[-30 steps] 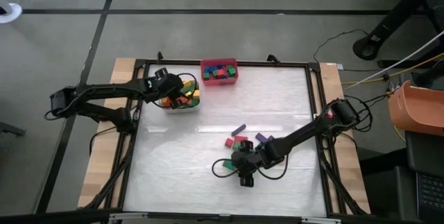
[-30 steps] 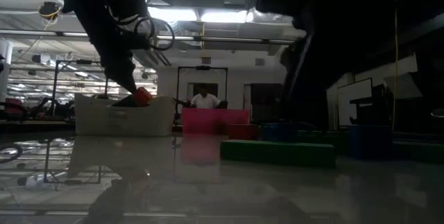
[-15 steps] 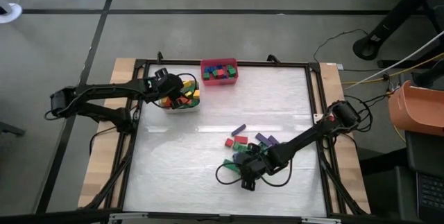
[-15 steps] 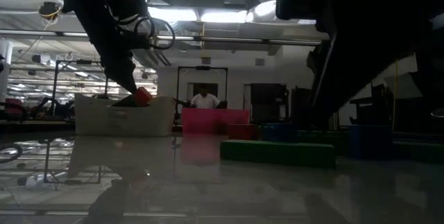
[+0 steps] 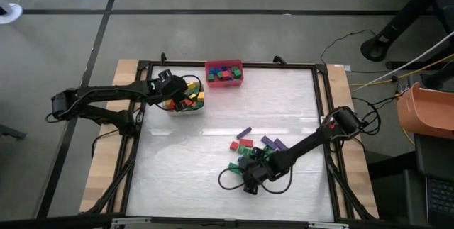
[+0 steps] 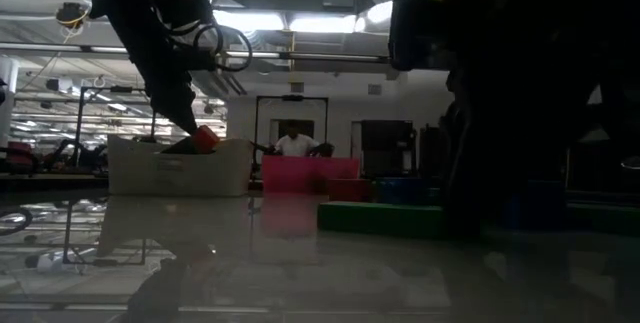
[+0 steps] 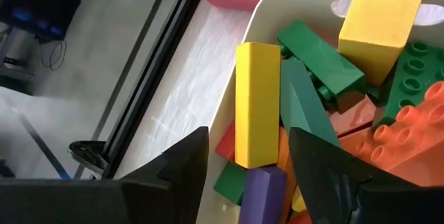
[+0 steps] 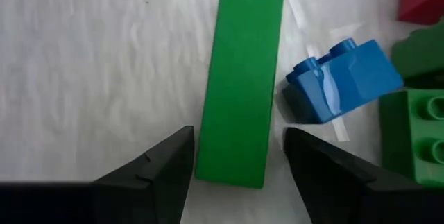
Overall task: Sort blocks by size
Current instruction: Put the large green wooden block into the white bin
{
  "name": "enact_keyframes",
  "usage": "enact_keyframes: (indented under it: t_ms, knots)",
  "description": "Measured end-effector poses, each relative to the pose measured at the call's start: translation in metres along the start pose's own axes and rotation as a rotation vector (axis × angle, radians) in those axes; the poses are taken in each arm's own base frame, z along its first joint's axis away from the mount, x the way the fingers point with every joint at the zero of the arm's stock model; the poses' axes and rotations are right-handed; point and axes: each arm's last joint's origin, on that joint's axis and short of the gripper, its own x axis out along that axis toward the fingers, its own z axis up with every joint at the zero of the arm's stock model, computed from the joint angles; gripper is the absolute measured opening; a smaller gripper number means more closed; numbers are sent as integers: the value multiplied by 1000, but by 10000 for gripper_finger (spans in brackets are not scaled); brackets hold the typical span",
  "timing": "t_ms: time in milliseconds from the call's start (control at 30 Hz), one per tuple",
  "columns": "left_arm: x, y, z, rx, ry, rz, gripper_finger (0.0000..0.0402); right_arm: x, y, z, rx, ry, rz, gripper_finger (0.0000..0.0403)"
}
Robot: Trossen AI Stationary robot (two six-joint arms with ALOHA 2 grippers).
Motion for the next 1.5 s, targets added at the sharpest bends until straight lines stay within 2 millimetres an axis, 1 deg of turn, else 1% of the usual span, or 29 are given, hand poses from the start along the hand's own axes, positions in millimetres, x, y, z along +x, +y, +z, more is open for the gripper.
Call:
enact_keyframes:
  t_ms: [67, 133, 233, 333, 433, 500, 567, 700, 800, 867, 1000, 1167, 1333, 1500]
  knots:
    - [-1, 0, 0, 6, -3, 0, 188, 3, 0, -1, 11, 1, -9, 227]
    - [-2, 1, 0, 11, -10, 1, 188, 4, 0, -1, 21, -1, -17, 212]
    - [-7, 4, 3, 17, -19, 1, 188, 4, -1, -1, 20, -10, -36, 170]
    - [-14, 6, 10, 1, -46, 0, 188, 3, 2, 3, 4, -21, -35, 127]
    - [-22, 7, 16, -3, -79, -6, 188, 1, 5, 11, -27, -40, -10, 127]
    - [-27, 8, 20, -7, -110, -9, 188, -2, 10, 21, -62, -76, 17, 127]
    - [-32, 8, 22, -4, -127, -15, 188, -6, 14, 34, -112, -138, 57, 127]
    - [-42, 6, 25, -2, -173, -31, 184, -11, 9, 64, -218, -266, 74, 131]
    - [-50, 4, 26, 2, -210, -45, 178, -13, -10, 89, -282, -348, -3, 139]
    - [-56, 3, 26, 5, -233, -54, 175, -12, -27, 104, -316, -378, -66, 137]
    - [-68, 5, 23, -3, -289, -66, 172, -10, -70, 135, -338, -451, -162, 133]
    - [-83, 12, 19, -33, -354, -69, 171, -8, -127, 168, -291, -557, -224, 137]
    - [-94, 20, 14, -66, -406, -64, 170, 6, -173, 187, -250, -662, -180, 138]
    - [-100, 24, 11, -93, -431, -64, 170, 20, -206, 196, -207, -752, -186, 139]
